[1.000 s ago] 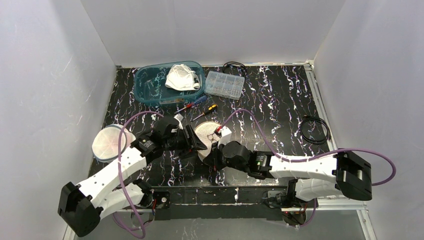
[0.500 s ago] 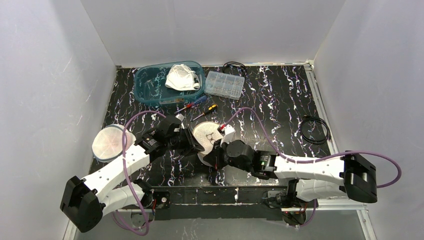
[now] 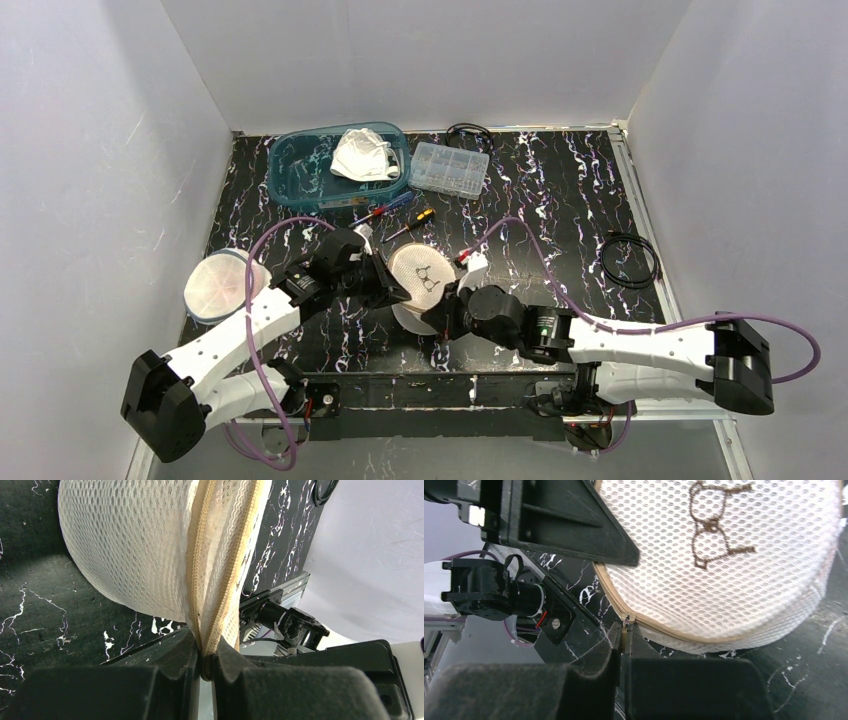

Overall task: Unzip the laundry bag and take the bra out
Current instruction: Unzip the laundry bag at the center of the board.

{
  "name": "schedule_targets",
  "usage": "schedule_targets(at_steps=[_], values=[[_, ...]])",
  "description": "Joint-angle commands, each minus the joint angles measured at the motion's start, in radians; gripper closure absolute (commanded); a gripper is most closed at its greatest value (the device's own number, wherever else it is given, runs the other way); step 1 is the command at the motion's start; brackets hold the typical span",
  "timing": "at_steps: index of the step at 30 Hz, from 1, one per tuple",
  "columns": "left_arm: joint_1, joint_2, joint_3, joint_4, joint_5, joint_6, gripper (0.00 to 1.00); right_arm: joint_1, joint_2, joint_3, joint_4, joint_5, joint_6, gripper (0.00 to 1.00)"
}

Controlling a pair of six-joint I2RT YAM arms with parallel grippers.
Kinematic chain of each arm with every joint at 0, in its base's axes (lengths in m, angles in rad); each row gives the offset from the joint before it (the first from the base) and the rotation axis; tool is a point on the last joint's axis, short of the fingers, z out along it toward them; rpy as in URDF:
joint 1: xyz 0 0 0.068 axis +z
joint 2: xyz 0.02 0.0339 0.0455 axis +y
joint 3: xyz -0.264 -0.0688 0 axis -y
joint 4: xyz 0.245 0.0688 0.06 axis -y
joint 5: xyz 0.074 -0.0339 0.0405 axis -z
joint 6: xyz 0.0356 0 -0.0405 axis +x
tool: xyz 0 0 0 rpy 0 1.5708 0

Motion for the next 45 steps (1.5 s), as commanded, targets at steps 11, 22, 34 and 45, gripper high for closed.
schedule_targets(at_steps=[11, 22, 34, 45], values=[[0.057, 0.056, 0.11, -0.001, 0.074, 0.124, 0.99, 0.004, -0.161, -0.032, -0.198, 0.174, 0.022, 0.99], [0.115, 0.218, 0.101, 0.111, 0.136, 0.163, 0.79, 0.004, -0.113, -0.06, -0.096, 0.119, 0.015, 0.99], [0.114, -0.059, 0.039, -0.13, 0.058, 0.141, 0.18, 0.006, -0.057, -0.023, -0.002, 0.047, 0.013, 0.99], [0.052, -0.265, -0.095, -0.13, -0.001, -0.051, 0.27, 0.01, 0.128, 0.056, 0.13, -0.043, -0.021, 0.99]])
